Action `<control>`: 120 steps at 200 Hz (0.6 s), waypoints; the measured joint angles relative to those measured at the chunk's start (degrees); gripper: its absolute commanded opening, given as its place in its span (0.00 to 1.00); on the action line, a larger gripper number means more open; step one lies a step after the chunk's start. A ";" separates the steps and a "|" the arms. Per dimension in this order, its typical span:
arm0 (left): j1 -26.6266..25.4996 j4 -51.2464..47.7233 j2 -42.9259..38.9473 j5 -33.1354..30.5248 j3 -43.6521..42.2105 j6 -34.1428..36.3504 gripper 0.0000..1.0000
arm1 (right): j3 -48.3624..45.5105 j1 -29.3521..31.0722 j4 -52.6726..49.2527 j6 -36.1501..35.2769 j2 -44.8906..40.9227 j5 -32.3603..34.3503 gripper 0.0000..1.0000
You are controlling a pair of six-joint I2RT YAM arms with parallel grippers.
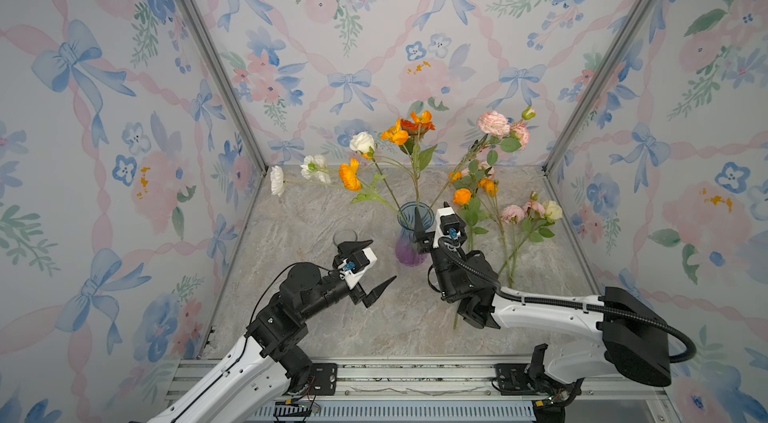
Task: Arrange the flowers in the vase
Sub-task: 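Lower the orange flower bundle stems into the vase with the right gripper, then open the right gripper and pull back while the left gripper reaches for the vase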
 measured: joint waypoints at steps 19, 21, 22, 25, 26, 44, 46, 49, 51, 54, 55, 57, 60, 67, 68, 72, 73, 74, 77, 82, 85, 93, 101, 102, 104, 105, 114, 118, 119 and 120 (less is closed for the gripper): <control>0.02 0.00 0.66 0.00 0.00 0.00 0.98 | -0.96 0.48 -6.69 1.25 -6.99 0.44 0.89; 0.02 -0.02 0.74 0.00 0.00 -0.02 0.98 | -1.03 0.48 -7.54 1.60 -7.78 0.44 0.90; 0.02 0.00 0.83 0.02 0.00 -0.02 0.98 | -1.05 0.48 -7.89 1.84 -8.09 0.44 0.90; 0.02 0.07 1.14 0.02 0.00 -0.02 0.98 | -1.05 0.46 -9.60 2.23 -9.46 0.48 0.92; 0.00 0.09 1.18 0.02 0.00 -0.02 0.98 | -1.05 0.46 -9.94 2.23 -9.77 0.52 0.92; -0.13 0.79 5.05 -0.50 0.44 -1.62 0.98 | -0.79 -0.22 -20.37 6.60 -16.68 0.72 0.97; -0.20 0.76 5.70 -0.66 0.68 -1.88 0.98 | -0.74 -0.35 -21.73 6.80 -17.35 0.76 0.97; -0.26 0.81 6.78 -1.01 1.01 -2.34 0.98 | -0.59 -0.46 -23.67 7.74 -18.32 0.74 0.97; -0.37 0.76 7.65 -1.22 1.29 -2.95 0.98 | -0.44 -0.70 -25.35 8.55 -19.02 0.66 0.97; -0.55 0.76 8.92 -1.70 1.81 -3.48 0.98 | -0.15 -0.94 -27.91 9.38 -19.98 0.55 0.97; -0.57 0.79 9.18 -1.81 1.92 -3.65 0.98 | -0.09 -1.07 -28.57 9.68 -20.26 0.46 0.97; -0.68 0.79 10.08 -2.08 2.25 -4.24 0.98 | 0.17 -1.46 -30.58 10.78 -20.90 0.33 0.97; -0.83 0.79 11.41 -2.47 2.82 -4.98 0.98 | 0.48 -1.95 -32.89 11.61 -21.59 -0.02 0.97; -1.33 0.94 13.84 -3.50 3.82 -6.67 0.98 | 1.22 -3.43 -38.21 14.01 -23.17 -1.05 0.97; -1.38 0.96 14.03 -3.58 3.93 -6.78 0.98 | 1.29 -3.63 -38.77 14.25 -23.32 -1.22 0.97; -1.92 1.44 15.32 -4.42 4.33 -7.91 0.98 | 1.73 -4.90 -42.03 15.91 -24.11 -2.56 0.97; -2.01 1.53 15.50 -4.59 4.39 -8.09 0.98 | 1.81 -5.09 -42.56 16.15 -24.24 -2.71 0.97; -2.10 1.64 15.67 -4.74 4.48 -8.22 0.98 | 1.92 -5.49 -43.45 16.44 -24.48 -3.04 0.97; -2.56 1.97 16.37 -5.25 4.66 -8.85 0.98 | 2.16 -6.47 -45.64 17.62 -24.98 -3.91 0.97; -3.58 2.89 17.38 -6.80 4.79 -9.92 0.98 | 2.51 -8.20 -49.00 19.06 -25.68 -5.84 0.97; -4.24 3.48 17.88 -7.52 4.79 -10.36 0.98 | 2.67 -9.25 -50.90 20.09 -26.03 -6.95 0.97; -5.97 4.98 19.04 -9.57 4.76 -11.34 0.98 | 2.97 -12.11 -56.04 22.36 -26.86 -10.29 0.97; -7.50 6.82 20.28 -11.34 4.74 -12.15 0.98 | 2.97 -14.14 -60.13 24.09 -27.39 -13.03 0.97; -7.74 7.21 20.55 -11.67 4.74 -12.33 0.98 | 2.97 -14.32 -60.50 24.22 -27.43 -13.25 0.97; -8.04 7.82 20.98 -12.17 4.70 -12.57 0.98 | 2.95 -14.71 -61.44 24.57 -27.58 -13.84 0.97; -8.15 8.02 21.11 -12.31 4.70 -12.66 0.98 | 2.93 -14.95 -62.10 24.83 -27.63 -14.27 0.97; -9.07 11.02 22.91 -14.16 4.52 -13.68 0.98 | 2.60 -15.78 -65.37 26.16 -28.06 -16.57 0.97; -9.18 12.17 23.82 -14.91 4.44 -14.14 0.98 | 2.27 -15.82 -66.53 26.69 -28.39 -17.59 0.97; -9.18 12.66 24.11 -15.19 4.39 -14.32 0.98 | 2.19 -15.82 -66.69 26.77 -28.44 -17.77 0.97; -9.18 12.92 24.26 -15.30 4.39 -14.40 0.98 | 2.05 -15.82 -67.01 26.95 -28.57 -18.16 0.97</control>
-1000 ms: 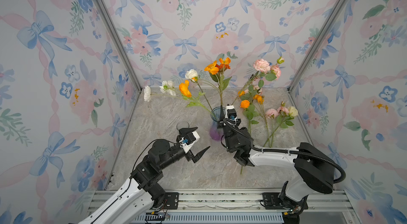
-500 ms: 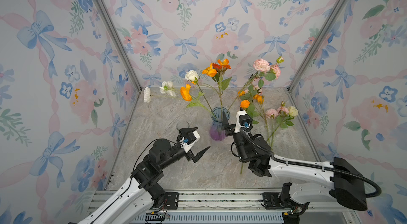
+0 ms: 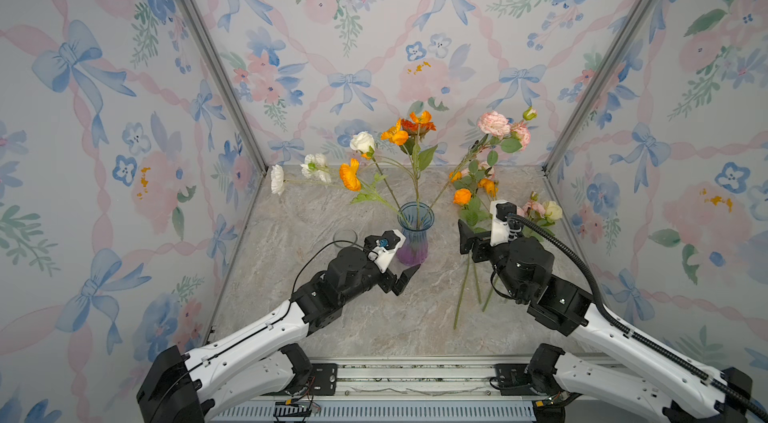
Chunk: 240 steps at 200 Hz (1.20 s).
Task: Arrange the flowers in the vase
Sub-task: 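Open the right gripper and pull back while the left gripper reaches for the vase, then grasp the neck of the blue-purple glass vase with the left gripper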
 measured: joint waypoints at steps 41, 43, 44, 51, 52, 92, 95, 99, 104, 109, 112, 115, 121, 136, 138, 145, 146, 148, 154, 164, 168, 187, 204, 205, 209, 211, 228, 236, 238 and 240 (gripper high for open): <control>0.00 10.01 11.17 -6.80 -0.17 -3.30 0.98 | -6.29 0.00 -4.04 3.52 -6.34 -6.78 0.97; 0.00 10.27 11.61 -6.97 -0.17 -3.37 0.98 | -6.49 0.00 -4.22 3.72 -6.62 -6.97 0.97; 0.00 10.51 12.04 -7.17 -0.17 -3.43 0.98 | -6.64 0.00 -4.26 3.78 -6.80 -7.13 0.97; 0.00 11.58 13.84 -8.09 -0.13 -3.63 0.98 | -7.10 0.00 -4.70 4.20 -7.54 -7.87 0.97; 0.00 11.67 14.05 -8.17 -0.11 -3.65 0.98 | -7.13 0.00 -4.72 4.24 -7.58 -7.93 0.97; 0.63 17.42 20.48 -11.34 0.55 -3.69 0.98 | -7.28 0.07 -5.03 5.66 -8.52 -11.10 0.97; 0.79 17.84 20.68 -11.32 0.57 -3.69 0.98 | -7.28 0.07 -5.03 5.77 -8.50 -11.32 0.97; 1.01 18.58 21.07 -11.30 0.57 -3.69 0.98 | -7.32 0.09 -5.01 5.86 -8.46 -11.56 0.97; 1.29 19.43 21.44 -11.30 0.59 -3.69 0.98 | -7.37 0.11 -4.98 6.01 -8.37 -11.80 0.97; 1.60 20.22 21.79 -11.28 0.59 -3.69 0.98 | -7.39 0.11 -4.98 6.08 -8.28 -12.02 0.97; 1.77 20.94 22.05 -11.28 0.59 -3.69 0.98 | -7.39 0.11 -4.96 6.10 -8.09 -12.17 0.97; 1.92 21.44 22.25 -11.28 0.59 -3.69 0.98 | -7.39 0.11 -4.92 6.21 -7.96 -12.28 0.97; 2.21 22.49 22.71 -11.17 0.63 -3.67 0.98 | -7.39 0.11 -4.81 6.25 -7.56 -12.52 0.97; 2.84 24.90 24.26 -10.56 1.18 -3.65 0.98 | -7.37 0.15 -4.66 6.25 -6.36 -13.09 0.97; 2.89 25.14 24.59 -10.45 1.36 -3.65 0.98 | -7.37 0.15 -4.66 6.25 -6.16 -13.11 0.97; 3.04 26.12 25.64 -9.94 1.88 -3.63 0.98 | -7.37 0.15 -4.66 6.25 -5.60 -13.31 0.97; 3.04 26.21 25.75 -9.94 1.95 -3.63 0.98 | -7.37 0.15 -4.66 6.25 -5.55 -13.31 0.97; 3.08 26.49 26.03 -9.75 2.12 -3.63 0.98 | -7.37 0.15 -4.66 6.25 -5.42 -13.35 0.97; 3.15 27.34 26.84 -9.29 2.43 -3.61 0.98 | -7.37 0.15 -4.66 6.25 -5.07 -13.49 0.97; 3.15 29.11 28.09 -8.37 2.71 -3.58 0.98 | -7.37 0.15 -4.66 6.25 -4.74 -13.68 0.97; 3.15 29.77 28.52 -7.98 2.75 -3.58 0.98 | -7.37 0.17 -4.66 6.25 -4.74 -13.68 0.97; 3.13 32.87 30.51 -6.71 2.86 -3.32 0.98 | -7.37 0.17 -4.63 6.25 -4.76 -13.90 0.97; 3.13 35.36 31.95 -6.32 2.89 -2.64 0.98 | -7.37 0.17 -4.63 6.25 -4.83 -13.92 0.97; 3.13 35.56 32.09 -6.25 2.91 -2.51 0.98 | -7.37 0.17 -4.63 6.25 -4.85 -13.92 0.97; 3.13 36.13 32.39 -6.14 2.91 -2.45 0.98 | -7.37 0.17 -4.66 6.25 -4.87 -13.92 0.97; 3.13 36.46 32.57 -6.12 2.97 -2.27 0.98 | -7.37 0.17 -4.66 6.25 -4.92 -13.92 0.97; 3.13 38.36 34.69 -6.12 4.39 -1.40 0.98 | -7.37 0.17 -4.70 6.21 -5.05 -13.92 0.97; 3.15 39.21 35.67 -6.12 5.05 -0.92 0.98 | -7.37 0.17 -4.79 6.21 -5.09 -13.90 0.97; 3.15 39.43 35.95 -6.14 5.22 -0.72 0.98 | -7.37 0.17 -4.81 6.19 -5.09 -13.90 0.97; 3.19 39.63 36.22 -6.14 5.38 -0.52 0.98 | -7.37 0.17 -4.81 6.19 -5.11 -13.90 0.97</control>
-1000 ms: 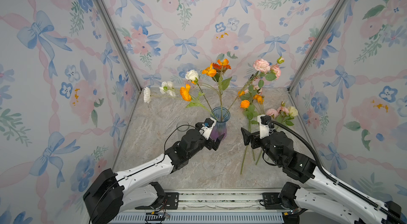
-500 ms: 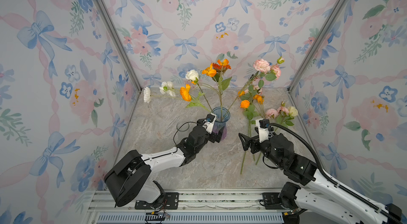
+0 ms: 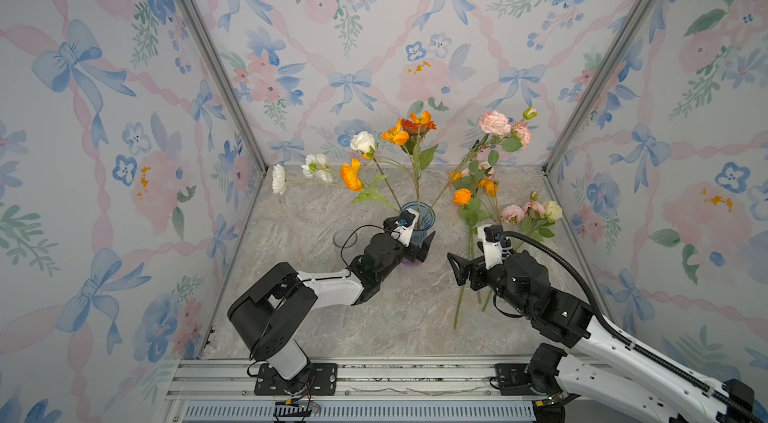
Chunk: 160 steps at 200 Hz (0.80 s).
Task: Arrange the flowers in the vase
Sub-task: 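Grasp the neck of the blue-purple glass vase with the left gripper, then slide the vase farther from the robot with the left gripper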
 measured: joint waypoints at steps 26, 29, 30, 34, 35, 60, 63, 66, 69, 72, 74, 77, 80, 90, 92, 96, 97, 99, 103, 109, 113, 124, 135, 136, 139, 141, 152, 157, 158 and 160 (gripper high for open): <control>0.00 3.13 2.97 0.00 1.38 1.66 0.98 | 0.00 0.00 -0.07 0.02 -0.11 0.00 0.97; 0.00 3.50 3.23 -0.02 1.49 1.73 0.97 | 0.00 0.00 -0.07 0.02 -0.15 0.02 0.97; 0.00 3.63 3.39 0.00 1.53 1.77 0.97 | 0.00 0.00 -0.07 0.02 -0.17 0.02 0.97; 0.00 4.15 3.78 -0.02 1.66 1.97 0.97 | 0.00 0.00 -0.07 0.02 -0.24 0.00 0.97; 0.00 4.37 3.91 -0.04 1.68 2.01 0.97 | 0.00 0.00 -0.07 0.02 -0.28 0.02 0.97; 0.00 7.52 5.73 -0.28 1.84 2.78 0.93 | 0.00 0.00 -0.07 0.04 -0.74 0.00 0.97; 0.00 7.89 5.84 -0.42 1.84 2.89 0.92 | 0.00 0.00 -0.11 0.02 -0.76 0.02 0.97; 0.00 8.20 5.99 -0.46 1.84 2.95 0.92 | 0.00 0.00 -0.15 0.02 -0.79 0.02 0.97; 0.00 8.59 6.14 -0.63 1.84 2.99 0.91 | 0.00 0.00 -0.22 0.02 -0.81 0.00 0.97; 0.00 8.90 6.27 -0.66 1.84 2.99 0.91 | 0.00 0.00 -0.26 0.02 -0.85 0.00 0.97; 0.00 9.11 6.34 -0.74 1.84 3.04 0.90 | 0.00 0.00 -0.28 0.02 -0.85 0.02 0.97; 0.00 9.40 6.43 -0.85 1.84 3.06 0.90 | 0.00 0.00 -0.35 0.02 -0.85 0.02 0.97; 0.00 9.70 6.54 -0.94 1.81 3.08 0.89 | 0.02 0.00 -0.42 0.02 -0.87 0.02 0.97; 0.00 10.93 6.75 -1.49 1.64 3.21 0.88 | 0.11 0.00 -0.68 0.00 -0.90 0.00 0.97; 0.00 11.17 6.75 -1.53 1.57 3.23 0.87 | 0.13 0.00 -0.72 0.00 -0.87 0.00 0.97; 0.00 11.61 6.78 -1.66 1.40 3.28 0.86 | 0.20 0.00 -0.87 0.00 -0.87 0.02 0.97; 0.00 11.65 6.80 -1.66 1.36 3.28 0.86 | 0.22 0.00 -0.90 0.00 -0.87 0.00 0.97; 0.00 11.93 6.80 -1.73 1.18 3.28 0.85 | 0.28 0.00 -1.03 -0.02 -0.87 0.02 0.97; 0.00 12.59 6.95 -1.77 0.83 3.41 0.84 | 0.42 0.00 -1.22 -0.04 -0.87 0.02 0.97; 0.00 13.51 7.10 -1.77 0.39 3.54 0.82 | 0.70 0.00 -1.55 -0.17 -0.87 0.02 0.97; 0.00 14.08 7.26 -1.77 0.13 3.54 0.81 | 0.90 0.00 -1.70 -0.17 -0.85 0.00 0.97; 0.00 15.58 7.61 -1.90 -0.70 3.67 0.78 | 1.33 0.00 -2.03 -0.20 -0.87 0.00 0.97; 0.00 17.70 7.65 -1.95 -2.08 3.67 0.77 | 1.60 0.00 -2.23 -0.17 -0.90 0.02 0.97; 0.00 17.81 7.65 -1.97 -2.16 3.67 0.77 | 1.60 0.00 -2.25 -0.17 -0.92 0.00 0.97; 0.00 18.21 7.65 -1.95 -2.47 3.67 0.76 | 1.64 0.00 -2.38 -0.17 -0.94 0.02 0.97; 0.00 18.56 7.67 -1.95 -2.67 3.67 0.76 | 1.64 0.00 -2.43 -0.15 -0.96 0.00 0.97; 0.00 20.15 7.76 -1.95 -3.65 3.67 0.73 | 1.64 0.00 -2.73 -0.15 -1.05 0.02 0.97; 0.02 20.68 7.89 -1.92 -3.96 3.72 0.72 | 1.64 0.00 -2.86 -0.15 -1.09 0.02 0.97; 0.02 20.76 7.91 -1.92 -4.00 3.72 0.71 | 1.64 0.00 -2.89 -0.15 -1.11 0.02 0.97; 0.09 21.07 8.00 -1.90 -4.09 3.72 0.70 | 1.64 0.00 -2.95 -0.15 -1.14 0.00 0.97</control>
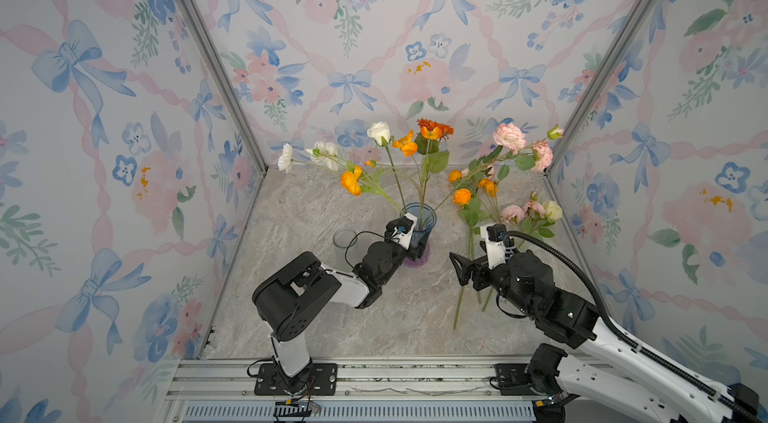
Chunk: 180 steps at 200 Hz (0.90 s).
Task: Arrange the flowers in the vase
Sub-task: 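Slide the vase farther from the robot with the left gripper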
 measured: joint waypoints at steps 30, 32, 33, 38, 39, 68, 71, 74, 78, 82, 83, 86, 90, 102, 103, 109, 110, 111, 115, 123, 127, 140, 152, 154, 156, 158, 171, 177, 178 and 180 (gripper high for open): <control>0.13 3.13 1.64 1.31 -0.59 0.37 0.63 | 0.00 0.00 -0.31 0.02 -0.57 0.00 0.97; 0.13 3.21 1.70 1.46 -0.59 0.37 0.63 | 0.00 0.00 -0.31 0.02 -0.59 0.02 0.97; 0.13 3.23 1.73 1.51 -0.59 0.42 0.63 | 0.00 0.00 -0.31 0.00 -0.59 0.02 0.97; 0.13 3.50 1.84 1.73 -0.59 0.50 0.61 | 0.00 0.00 -0.31 0.00 -0.61 0.00 0.97; 0.13 3.54 1.88 1.77 -0.59 0.55 0.61 | 0.00 0.00 -0.31 0.00 -0.61 0.00 0.97; 0.13 3.87 2.01 2.97 -0.59 0.55 0.52 | 0.00 0.00 -0.33 0.00 -0.61 0.00 0.97; 0.13 3.89 2.01 3.08 -0.59 0.55 0.52 | 0.00 0.00 -0.33 0.02 -0.61 0.00 0.97; 0.13 3.87 2.01 3.19 -0.59 0.55 0.51 | 0.00 0.00 -0.33 0.00 -0.61 0.00 0.97; 0.13 3.87 2.01 3.32 -0.59 0.55 0.50 | 0.00 0.00 -0.33 0.00 -0.61 0.00 0.97; 0.13 3.87 2.01 3.45 -0.59 0.55 0.48 | 0.00 0.00 -0.33 0.02 -0.61 0.00 0.97; 0.13 3.87 2.01 3.50 -0.59 0.52 0.48 | 0.00 0.00 -0.33 0.02 -0.61 0.00 0.97; 0.13 3.89 2.01 3.58 -0.57 0.52 0.47 | 0.00 0.00 -0.33 0.02 -0.61 0.00 0.97; 0.13 3.87 2.01 3.74 -0.57 0.52 0.46 | 0.00 0.00 -0.33 0.02 -0.61 0.00 0.97; 0.20 3.87 2.01 4.20 -0.57 0.48 0.43 | 0.00 0.00 -0.33 0.02 -0.61 0.00 0.97; 0.24 3.87 2.01 4.26 -0.57 0.46 0.42 | 0.00 0.00 -0.33 0.02 -0.61 0.00 0.97; 0.35 3.85 2.01 4.55 -0.52 0.37 0.41 | 0.00 0.00 -0.33 0.02 -0.63 0.00 0.97; 0.35 3.85 2.01 4.59 -0.52 0.37 0.41 | 0.00 0.00 -0.33 0.02 -0.63 0.00 0.97; 0.37 3.85 2.01 4.63 -0.52 0.35 0.41 | 0.00 0.00 -0.35 0.02 -0.63 0.00 0.97; 0.48 3.76 2.01 4.96 -0.42 0.31 0.40 | 0.00 0.00 -0.35 0.02 -0.68 0.00 0.97; 0.68 3.13 2.01 5.40 0.09 0.09 0.39 | 0.00 0.00 -0.37 0.02 -0.81 0.00 0.97; 0.83 2.64 2.01 5.75 0.48 -0.22 0.38 | 0.00 0.00 -0.37 0.02 -0.87 0.00 0.97; 1.49 1.64 2.01 7.17 1.79 -1.36 0.36 | 0.00 0.00 -0.37 0.04 -1.01 0.00 0.97; 2.19 1.14 2.01 8.26 3.19 -2.51 0.35 | 0.00 0.00 -0.37 0.07 -1.01 0.00 0.97; 2.32 1.11 2.01 8.39 3.48 -2.62 0.35 | 0.00 0.00 -0.37 0.07 -1.01 0.00 0.97; 2.43 1.09 2.01 8.46 3.65 -2.73 0.35 | 0.00 0.00 -0.37 0.07 -1.01 0.02 0.97; 2.51 1.05 2.01 8.63 3.91 -2.82 0.35 | 0.00 0.00 -0.37 0.07 -1.01 0.02 0.97; 3.21 0.76 2.01 9.53 5.81 -3.48 0.35 | 0.00 0.00 -0.37 0.04 -1.01 0.04 0.97; 3.50 0.46 2.01 9.90 6.78 -3.67 0.34 | 0.00 0.00 -0.39 0.02 -0.98 0.04 0.97; 3.58 0.33 2.01 9.97 7.08 -3.72 0.34 | 0.00 0.00 -0.42 0.02 -0.98 0.04 0.97; 3.65 0.17 2.03 10.16 7.54 -3.76 0.34 | 0.00 0.00 -0.42 0.00 -0.98 0.04 0.97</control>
